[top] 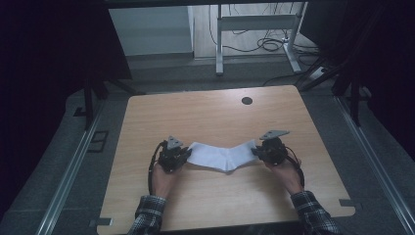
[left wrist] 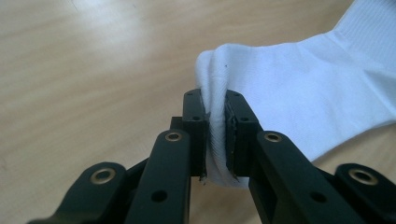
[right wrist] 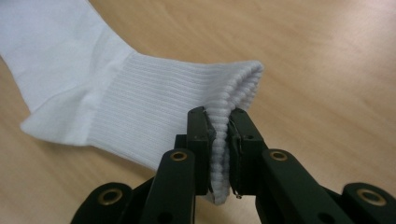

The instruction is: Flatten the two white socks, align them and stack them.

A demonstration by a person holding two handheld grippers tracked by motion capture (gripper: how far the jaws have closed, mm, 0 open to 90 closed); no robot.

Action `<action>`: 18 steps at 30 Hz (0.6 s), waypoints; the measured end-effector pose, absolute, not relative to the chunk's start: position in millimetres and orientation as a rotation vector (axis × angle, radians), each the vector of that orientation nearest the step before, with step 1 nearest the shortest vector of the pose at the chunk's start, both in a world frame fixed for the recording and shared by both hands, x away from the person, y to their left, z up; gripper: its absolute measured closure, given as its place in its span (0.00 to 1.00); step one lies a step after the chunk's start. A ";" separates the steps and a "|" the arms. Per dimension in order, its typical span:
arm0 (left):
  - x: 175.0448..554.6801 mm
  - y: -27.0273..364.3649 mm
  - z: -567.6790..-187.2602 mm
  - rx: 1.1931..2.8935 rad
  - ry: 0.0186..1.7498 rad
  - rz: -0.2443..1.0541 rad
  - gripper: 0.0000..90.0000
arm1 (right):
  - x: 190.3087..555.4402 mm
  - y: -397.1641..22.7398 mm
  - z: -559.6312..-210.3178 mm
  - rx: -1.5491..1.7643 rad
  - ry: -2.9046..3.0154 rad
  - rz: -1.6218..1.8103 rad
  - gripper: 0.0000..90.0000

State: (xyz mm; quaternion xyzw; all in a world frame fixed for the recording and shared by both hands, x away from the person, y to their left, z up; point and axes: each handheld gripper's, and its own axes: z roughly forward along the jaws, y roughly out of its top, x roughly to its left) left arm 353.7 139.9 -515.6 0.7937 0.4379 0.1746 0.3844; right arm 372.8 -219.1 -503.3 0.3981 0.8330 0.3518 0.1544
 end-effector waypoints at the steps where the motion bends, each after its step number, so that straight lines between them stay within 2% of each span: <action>1: 356.8 139.6 -514.5 2.020 1.120 0.453 0.90 | 375.8 -218.5 -503.1 1.146 2.378 1.012 0.88; 12: 379.8 132.4 -526.0 2.079 1.171 0.508 0.89 | 402.2 -209.9 -516.0 1.152 2.370 0.973 0.87; 18: 382.0 130.5 -533.8 2.095 1.194 0.505 0.72 | 404.2 -211.1 -521.7 1.164 2.387 0.950 0.77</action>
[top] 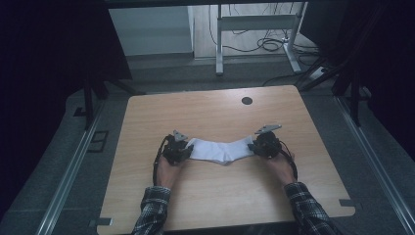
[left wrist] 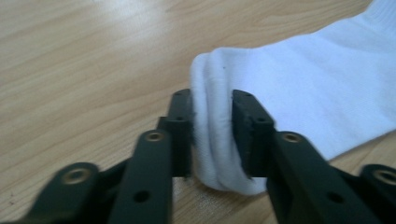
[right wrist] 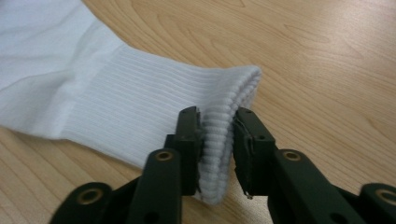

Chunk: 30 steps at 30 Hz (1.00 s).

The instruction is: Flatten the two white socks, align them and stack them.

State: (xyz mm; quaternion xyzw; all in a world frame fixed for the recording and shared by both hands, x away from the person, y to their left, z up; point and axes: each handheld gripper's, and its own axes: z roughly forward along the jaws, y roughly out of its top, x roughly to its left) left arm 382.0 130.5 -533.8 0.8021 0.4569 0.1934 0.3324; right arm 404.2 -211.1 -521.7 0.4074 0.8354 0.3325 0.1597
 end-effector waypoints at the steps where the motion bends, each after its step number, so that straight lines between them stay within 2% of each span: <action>1: 382.0 130.9 -533.7 2.094 1.196 0.513 0.70 | 404.3 -211.9 -521.4 1.167 2.384 0.958 0.76; 7: 380.3 134.7 -527.3 2.058 1.217 0.528 0.61 | 403.5 -215.4 -518.6 1.187 2.380 0.990 0.66; 17: 370.7 136.5 -520.3 2.053 1.177 0.474 0.46 | 398.9 -218.9 -512.4 1.167 2.398 1.021 0.47; 23: 364.4 140.8 -513.1 2.053 1.155 0.438 0.41 | 395.8 -221.4 -508.4 1.156 2.410 1.035 0.43; 30: 351.8 140.0 -506.3 2.061 1.106 0.390 0.30 | 387.2 -221.3 -501.2 1.139 2.430 1.076 0.38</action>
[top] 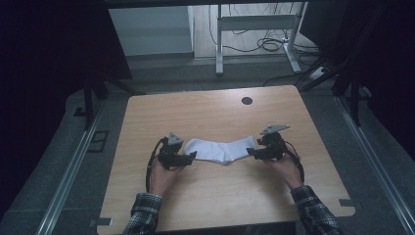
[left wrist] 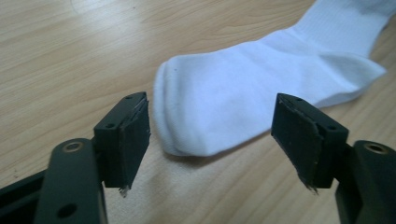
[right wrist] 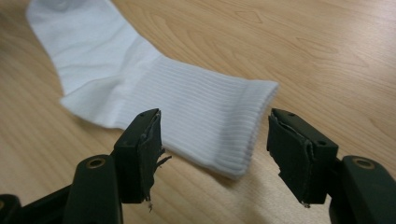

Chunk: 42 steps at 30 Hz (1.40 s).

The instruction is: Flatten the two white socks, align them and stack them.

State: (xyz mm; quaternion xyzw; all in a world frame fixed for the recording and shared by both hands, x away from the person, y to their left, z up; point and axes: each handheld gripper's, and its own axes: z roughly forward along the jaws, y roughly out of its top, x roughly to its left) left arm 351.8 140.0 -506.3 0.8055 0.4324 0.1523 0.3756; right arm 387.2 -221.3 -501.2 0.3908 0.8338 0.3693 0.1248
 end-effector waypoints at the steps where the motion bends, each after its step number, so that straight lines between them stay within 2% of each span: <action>1: 351.8 140.0 -506.3 2.061 1.106 0.390 0.29 | 387.2 -221.3 -501.2 1.139 2.430 1.076 0.38; 9: 341.3 141.1 -501.6 2.056 1.084 0.356 0.22 | 373.6 -222.4 -492.6 1.099 2.433 1.091 0.29; 20: 321.6 141.6 -493.1 2.096 1.048 0.377 0.16 | 356.6 -231.3 -483.5 1.064 2.427 1.095 0.21; 30: 295.4 147.7 -491.1 2.118 1.023 0.396 0.15 | 333.0 -245.3 -480.7 1.031 2.422 1.077 0.14; 42: 268.1 163.4 -508.8 2.131 1.036 0.407 0.14 | 311.0 -256.6 -488.3 1.021 2.427 1.057 0.12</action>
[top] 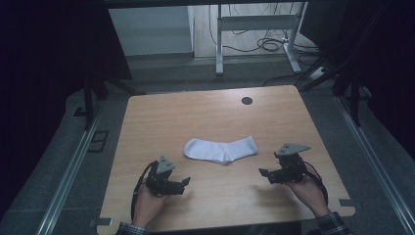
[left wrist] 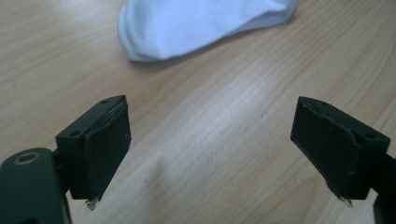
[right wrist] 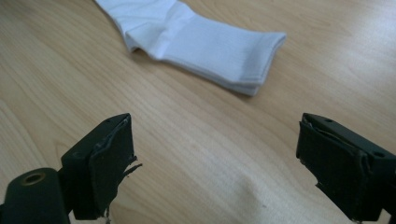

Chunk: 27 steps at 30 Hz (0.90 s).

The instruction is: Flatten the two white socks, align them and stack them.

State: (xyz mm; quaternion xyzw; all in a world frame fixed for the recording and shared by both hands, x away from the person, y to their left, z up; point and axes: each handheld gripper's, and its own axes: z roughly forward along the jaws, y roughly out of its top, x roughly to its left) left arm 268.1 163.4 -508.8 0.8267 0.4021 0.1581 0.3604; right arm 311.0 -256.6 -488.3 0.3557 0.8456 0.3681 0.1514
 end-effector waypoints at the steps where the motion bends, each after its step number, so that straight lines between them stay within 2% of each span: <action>1: 265.4 165.2 -511.0 2.128 1.037 0.407 0.14 | 310.0 -256.9 -489.3 1.019 2.427 1.052 0.12; 14: 250.6 168.9 -534.6 2.180 1.057 0.362 0.13 | 302.5 -256.7 -519.2 1.001 2.488 0.966 0.11; 18: 248.8 163.9 -539.6 2.235 1.041 0.386 0.13 | 302.4 -256.2 -528.1 0.976 2.502 0.930 0.10; 27: 250.1 166.9 -544.1 2.197 1.027 0.364 0.13 | 302.9 -258.5 -536.6 1.011 2.520 0.954 0.09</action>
